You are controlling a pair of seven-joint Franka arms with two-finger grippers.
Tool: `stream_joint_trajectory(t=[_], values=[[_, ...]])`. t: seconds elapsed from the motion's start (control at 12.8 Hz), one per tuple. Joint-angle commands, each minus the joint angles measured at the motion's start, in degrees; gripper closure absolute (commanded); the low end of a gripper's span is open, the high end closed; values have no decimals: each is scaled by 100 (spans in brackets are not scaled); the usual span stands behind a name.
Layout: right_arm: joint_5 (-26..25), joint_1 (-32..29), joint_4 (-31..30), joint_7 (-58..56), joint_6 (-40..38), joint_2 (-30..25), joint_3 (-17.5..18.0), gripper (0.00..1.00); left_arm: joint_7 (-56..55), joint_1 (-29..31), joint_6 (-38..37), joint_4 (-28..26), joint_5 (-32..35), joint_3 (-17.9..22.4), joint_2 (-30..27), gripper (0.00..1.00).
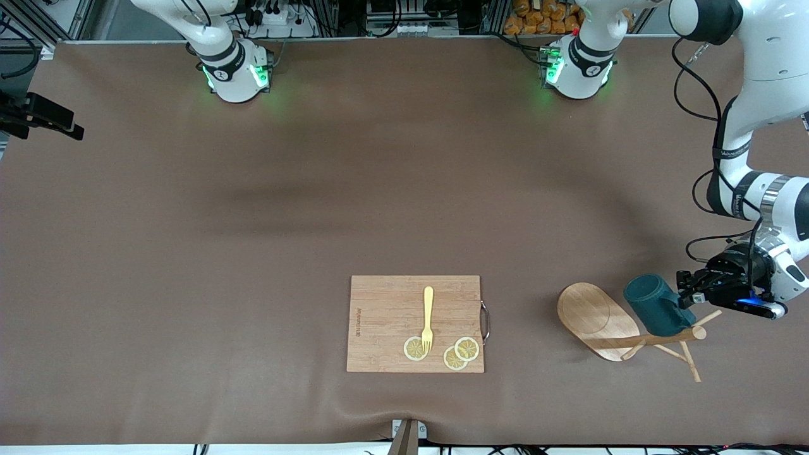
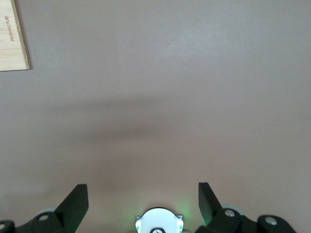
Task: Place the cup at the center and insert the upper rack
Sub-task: 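Lower the mug onto the peg and open the left gripper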
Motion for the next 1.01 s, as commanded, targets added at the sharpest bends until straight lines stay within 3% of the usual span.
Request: stream_joint_trajectory(t=[0.0, 0.23, 0.47, 0.7, 0.86, 0.94], values=[[-73, 21, 135, 39, -98, 35, 8, 0, 65, 98, -159, 181, -96, -64, 124, 75], [-73, 21, 135, 39, -107, 35, 8, 0, -5, 98, -159, 312, -87, -64, 142, 52], [-73, 21, 135, 39, -107, 35, 8, 0, -14, 98, -159, 392, -69, -64, 151, 19], [-73, 21, 135, 39, -107, 35, 8, 0, -5, 133, -159, 392, -52, -64, 151, 12], [-73, 21, 135, 39, -107, 44, 8, 0, 21, 142, -159, 392, -69, -64, 186, 0], [-73, 21, 135, 39, -98, 35, 8, 0, 38, 151, -159, 392, -78, -64, 221, 0]])
